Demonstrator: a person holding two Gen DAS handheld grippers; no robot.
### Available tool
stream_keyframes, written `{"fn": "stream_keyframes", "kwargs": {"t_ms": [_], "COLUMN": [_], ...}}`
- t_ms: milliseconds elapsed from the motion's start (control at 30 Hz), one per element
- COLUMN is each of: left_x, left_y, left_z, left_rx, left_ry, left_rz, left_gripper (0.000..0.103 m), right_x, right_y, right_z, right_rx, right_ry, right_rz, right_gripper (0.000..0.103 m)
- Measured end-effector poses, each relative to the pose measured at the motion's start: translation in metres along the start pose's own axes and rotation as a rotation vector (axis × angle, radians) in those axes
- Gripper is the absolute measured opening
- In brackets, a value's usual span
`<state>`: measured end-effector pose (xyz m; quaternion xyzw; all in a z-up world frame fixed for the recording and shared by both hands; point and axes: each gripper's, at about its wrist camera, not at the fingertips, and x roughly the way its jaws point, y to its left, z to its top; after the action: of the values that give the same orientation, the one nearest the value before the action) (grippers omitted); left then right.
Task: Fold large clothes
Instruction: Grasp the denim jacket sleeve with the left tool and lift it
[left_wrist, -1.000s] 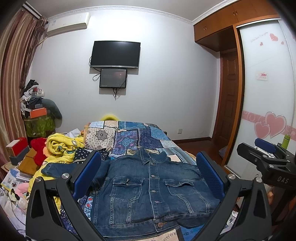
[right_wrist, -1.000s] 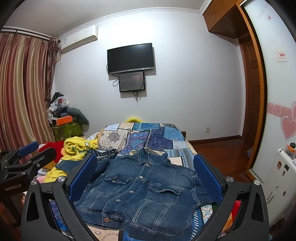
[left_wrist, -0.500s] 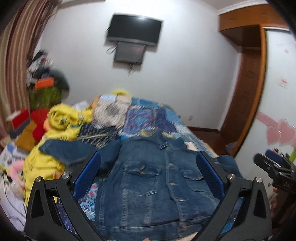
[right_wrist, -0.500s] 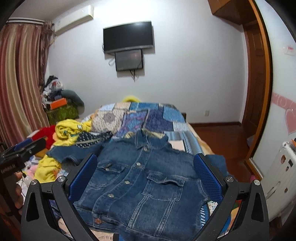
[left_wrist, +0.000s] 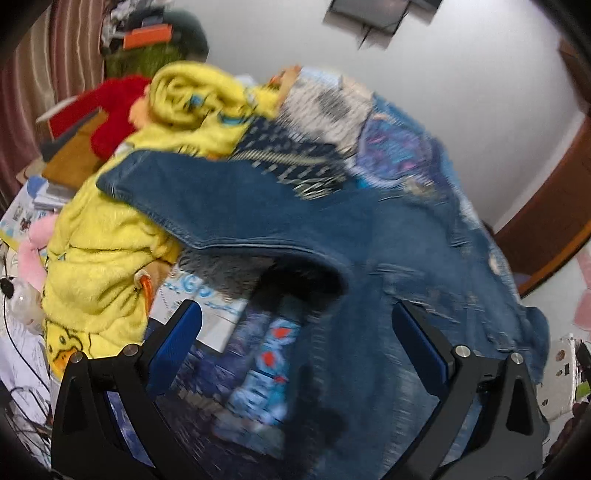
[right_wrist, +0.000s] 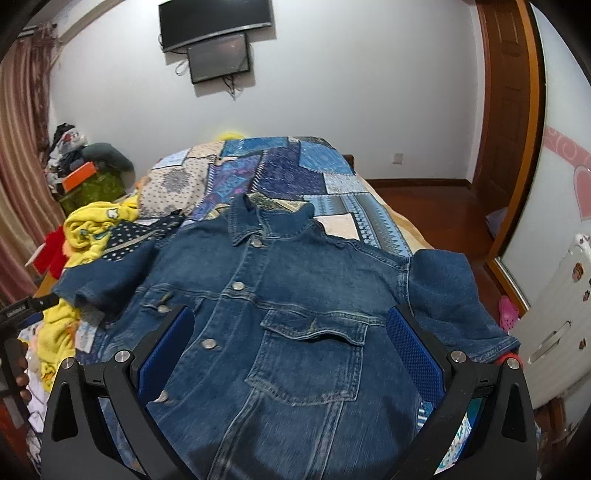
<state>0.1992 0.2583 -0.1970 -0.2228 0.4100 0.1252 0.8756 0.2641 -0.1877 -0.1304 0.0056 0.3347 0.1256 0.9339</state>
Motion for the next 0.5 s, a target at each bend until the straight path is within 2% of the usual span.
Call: {"fn": "stream_keyframes", "kwargs": {"t_ms": [67, 133, 267, 333, 433, 500], "left_x": [0.022, 0.041, 0.071, 0.083, 0.099, 0.108], "left_y": [0.019, 0.036, 0.078, 0.093, 0.108, 0.114], "left_z": [0.011, 0.02, 0.033, 0.034, 0.036, 0.038], "left_rx": [-0.034, -0.088, -0.288, -0.365, -0.448, -0.466], "left_ry": [0.036, 0.076, 0.116, 0.123, 0.144, 0.151], "left_rz": [-0.009, -0.056, -0.183, -0.21, -0.245, -0.226], "left_gripper": [0.103, 0.103, 0.103, 0.102, 0.089, 0.084], "right_x": [0.002, 0.003, 0.025, 0.026, 0.027, 0.035], "right_y": [-0.003, -0.005, -0.004, -0.004, -0.004, -0.003], "right_z": [0.0, -0.001, 0.01, 0.009, 0.007, 0.013], "right_rx": [0.005, 0.007, 0.009, 0.005, -0.003, -0.002], "right_ry": [0.004, 0.009, 0.027, 0.035, 0.043, 0.048], "right_rz": [-0.01, -0.018, -0.022, -0.028, -0.034, -0.033], "right_gripper": [0.103, 0.103, 0.103, 0.103, 0.103, 0.103]}}
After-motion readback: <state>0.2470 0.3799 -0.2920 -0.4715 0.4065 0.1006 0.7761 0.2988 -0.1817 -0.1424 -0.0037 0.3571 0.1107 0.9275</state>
